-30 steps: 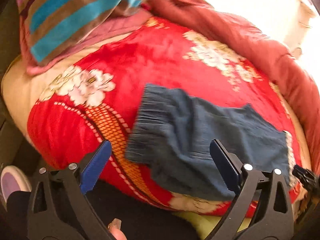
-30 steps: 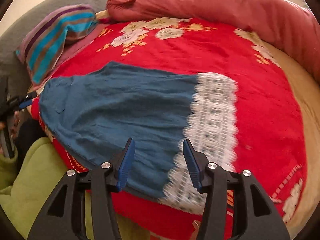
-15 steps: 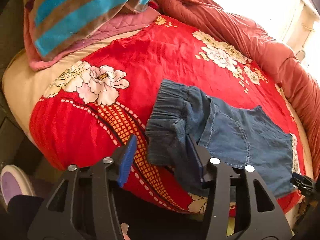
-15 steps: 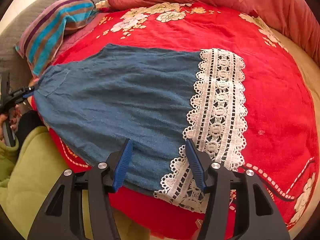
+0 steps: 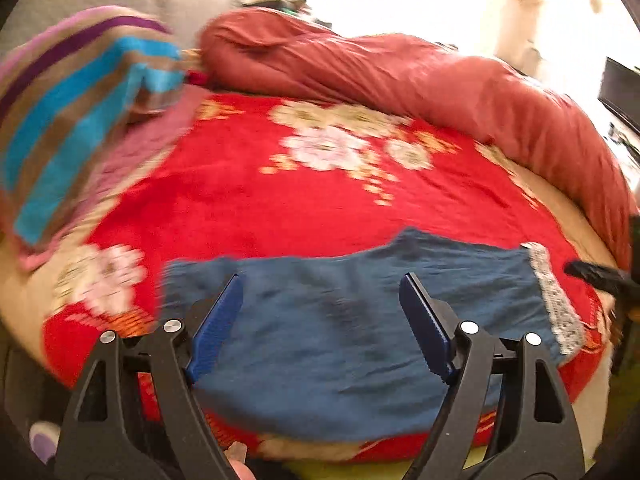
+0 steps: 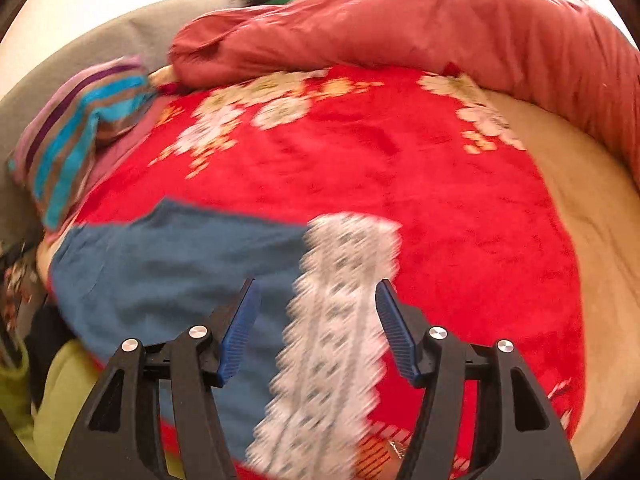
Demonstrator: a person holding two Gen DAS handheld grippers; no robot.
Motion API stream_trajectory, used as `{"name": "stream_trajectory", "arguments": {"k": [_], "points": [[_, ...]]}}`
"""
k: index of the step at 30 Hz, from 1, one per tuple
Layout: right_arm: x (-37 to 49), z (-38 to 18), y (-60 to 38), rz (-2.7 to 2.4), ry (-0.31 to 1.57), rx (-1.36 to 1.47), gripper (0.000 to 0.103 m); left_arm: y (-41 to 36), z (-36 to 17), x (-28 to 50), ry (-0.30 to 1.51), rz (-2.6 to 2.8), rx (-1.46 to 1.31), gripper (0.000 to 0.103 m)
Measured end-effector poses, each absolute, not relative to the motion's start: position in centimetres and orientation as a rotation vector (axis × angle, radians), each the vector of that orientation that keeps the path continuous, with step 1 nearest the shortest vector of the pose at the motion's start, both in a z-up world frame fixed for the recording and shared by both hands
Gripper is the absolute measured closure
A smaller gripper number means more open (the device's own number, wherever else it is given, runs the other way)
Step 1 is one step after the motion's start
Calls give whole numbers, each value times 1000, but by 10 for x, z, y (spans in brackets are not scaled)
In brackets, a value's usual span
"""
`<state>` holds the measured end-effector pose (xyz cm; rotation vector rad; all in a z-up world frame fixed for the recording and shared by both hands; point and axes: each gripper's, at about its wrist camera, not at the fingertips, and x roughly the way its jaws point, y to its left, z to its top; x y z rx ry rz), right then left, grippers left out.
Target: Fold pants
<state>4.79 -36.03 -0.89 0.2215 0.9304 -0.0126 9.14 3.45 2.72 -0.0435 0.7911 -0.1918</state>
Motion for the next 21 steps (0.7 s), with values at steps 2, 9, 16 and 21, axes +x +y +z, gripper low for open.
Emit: {"name": "stream_trajectory", "arguments": {"k": [2, 9, 16, 21], "points": [[60, -16, -373, -25, 943, 253, 45, 15, 19, 116, 827, -227, -21, 30], [96, -57, -398, 27, 1025, 384, 57, -43, -22, 193, 937, -326, 52, 30], [85, -68, -387, 112, 1006, 358, 77, -62, -83, 231, 1094, -333, -16, 30], [73, -41, -380, 125, 873, 295, 86, -80, -64, 215, 1033, -379, 44, 99]]}}
